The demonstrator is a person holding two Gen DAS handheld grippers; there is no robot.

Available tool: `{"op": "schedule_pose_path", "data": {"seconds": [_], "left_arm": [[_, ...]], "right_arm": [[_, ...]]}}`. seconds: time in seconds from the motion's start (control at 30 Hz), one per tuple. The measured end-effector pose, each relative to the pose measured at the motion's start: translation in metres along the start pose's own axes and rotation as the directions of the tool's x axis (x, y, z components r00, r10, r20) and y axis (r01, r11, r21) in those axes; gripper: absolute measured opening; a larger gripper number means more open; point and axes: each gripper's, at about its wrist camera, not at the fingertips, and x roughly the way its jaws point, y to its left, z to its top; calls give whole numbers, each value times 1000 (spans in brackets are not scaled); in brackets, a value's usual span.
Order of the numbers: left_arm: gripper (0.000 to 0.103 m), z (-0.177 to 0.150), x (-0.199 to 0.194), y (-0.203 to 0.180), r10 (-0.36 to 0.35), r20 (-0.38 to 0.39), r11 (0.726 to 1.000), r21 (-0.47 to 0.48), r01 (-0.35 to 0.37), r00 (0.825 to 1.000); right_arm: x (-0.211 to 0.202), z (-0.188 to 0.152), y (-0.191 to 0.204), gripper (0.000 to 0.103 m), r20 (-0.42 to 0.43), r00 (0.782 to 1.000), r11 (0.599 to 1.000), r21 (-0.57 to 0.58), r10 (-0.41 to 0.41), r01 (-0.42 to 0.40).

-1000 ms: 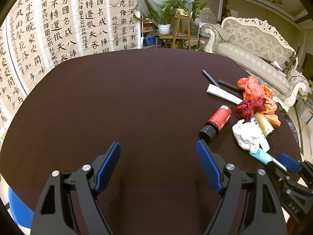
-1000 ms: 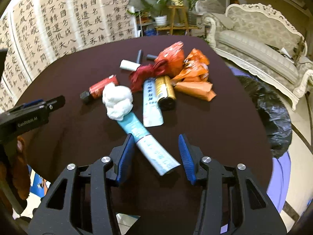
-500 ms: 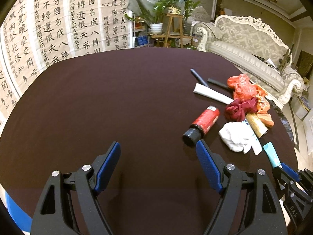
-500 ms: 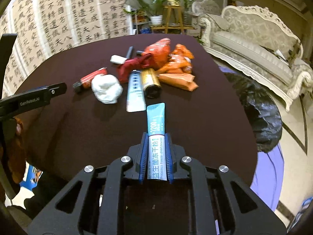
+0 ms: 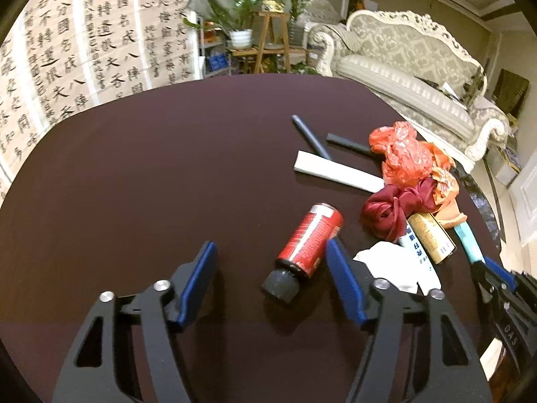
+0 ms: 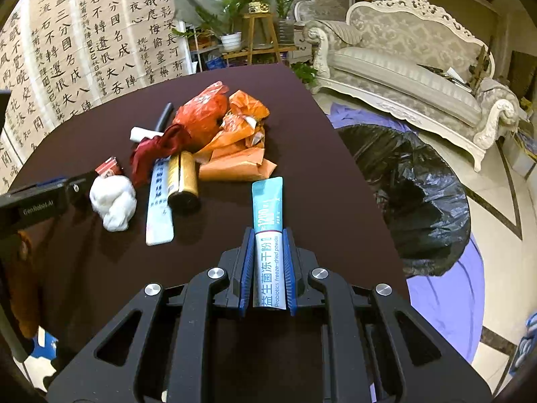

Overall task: Collect trash
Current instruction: 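Grasp the toothpaste tube with the right tool while the left tool grasps the red bottle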

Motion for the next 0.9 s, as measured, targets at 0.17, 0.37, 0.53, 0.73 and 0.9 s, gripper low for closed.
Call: {"op": "schedule_pose_path", "data": {"seconds": [0.17, 0.37, 0.53, 0.73, 0.9], "left_arm": [[38, -1, 4, -5, -12, -25, 999, 38, 13, 1000], [25, -7, -4, 0, -28, 5, 1000, 4, 28, 1000], [25, -6, -23, 0, -18, 63, 1000, -9, 18, 998], [25, 5, -44, -19, -66, 123, 998, 7, 66, 990], [25, 16, -45, -55, -136, 146, 989, 73, 127, 980]], "right_arm": [[0, 3, 0, 17, -1, 1000, 1000, 2, 2, -2], [2, 7, 0, 15, 5, 1000, 1000, 12, -1, 1], [-1, 16, -5, 14, 28, 1000, 999, 35, -10, 9], [-12, 23, -18, 14, 90, 995, 997, 64, -47, 42], [-18, 30, -44, 14, 137, 985, 990, 109, -108, 93]]}}
